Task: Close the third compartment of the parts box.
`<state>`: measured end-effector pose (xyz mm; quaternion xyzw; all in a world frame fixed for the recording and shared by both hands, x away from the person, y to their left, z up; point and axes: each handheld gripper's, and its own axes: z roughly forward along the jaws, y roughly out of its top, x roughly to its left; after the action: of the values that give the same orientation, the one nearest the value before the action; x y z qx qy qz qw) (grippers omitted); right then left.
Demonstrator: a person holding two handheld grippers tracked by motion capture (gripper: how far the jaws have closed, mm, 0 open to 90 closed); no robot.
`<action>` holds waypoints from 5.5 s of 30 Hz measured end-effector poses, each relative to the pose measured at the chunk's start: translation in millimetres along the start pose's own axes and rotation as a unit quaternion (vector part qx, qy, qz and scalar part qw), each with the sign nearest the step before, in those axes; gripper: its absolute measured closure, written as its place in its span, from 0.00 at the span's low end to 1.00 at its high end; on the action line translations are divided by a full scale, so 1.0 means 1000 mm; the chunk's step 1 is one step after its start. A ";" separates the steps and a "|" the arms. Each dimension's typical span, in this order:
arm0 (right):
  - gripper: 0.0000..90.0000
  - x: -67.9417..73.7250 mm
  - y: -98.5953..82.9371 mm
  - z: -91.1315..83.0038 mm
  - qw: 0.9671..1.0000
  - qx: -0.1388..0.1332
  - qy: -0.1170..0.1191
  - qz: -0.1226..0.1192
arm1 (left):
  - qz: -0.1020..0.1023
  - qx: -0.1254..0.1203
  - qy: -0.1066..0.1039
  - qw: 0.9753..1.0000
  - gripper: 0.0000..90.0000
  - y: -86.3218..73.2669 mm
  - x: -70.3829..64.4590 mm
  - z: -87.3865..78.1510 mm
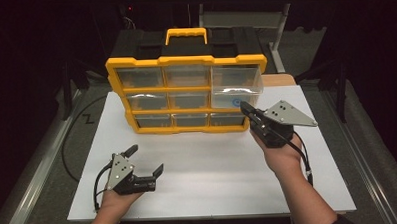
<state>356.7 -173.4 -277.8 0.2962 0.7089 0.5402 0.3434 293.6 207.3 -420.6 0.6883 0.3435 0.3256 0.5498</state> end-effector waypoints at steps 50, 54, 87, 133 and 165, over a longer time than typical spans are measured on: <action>1.00 -0.017 0.012 0.036 0.999 0.011 -0.044 0.000 | 0.000 -0.004 -0.004 1.000 0.00 0.000 0.000 -0.001; 1.00 -0.018 0.013 0.040 0.999 0.012 -0.047 0.000 | 0.000 -0.003 -0.004 1.000 0.00 0.000 0.000 -0.001; 1.00 -0.032 0.019 0.071 0.997 0.024 -0.072 0.010 | -0.001 -0.007 -0.005 1.000 0.00 0.001 0.000 -0.002; 0.30 -0.011 -0.085 -0.009 0.996 0.075 0.027 0.037 | -0.001 0.001 -0.007 1.000 0.00 -0.001 0.000 0.002; 0.01 -0.015 -0.143 -0.046 0.994 0.101 -0.029 0.035 | -0.008 0.001 -0.014 1.000 0.00 -0.001 0.000 0.001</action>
<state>321.3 -245.3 -406.0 0.3699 0.7387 0.4687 0.3127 294.3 206.6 -421.4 0.6909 0.3416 0.3108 0.5563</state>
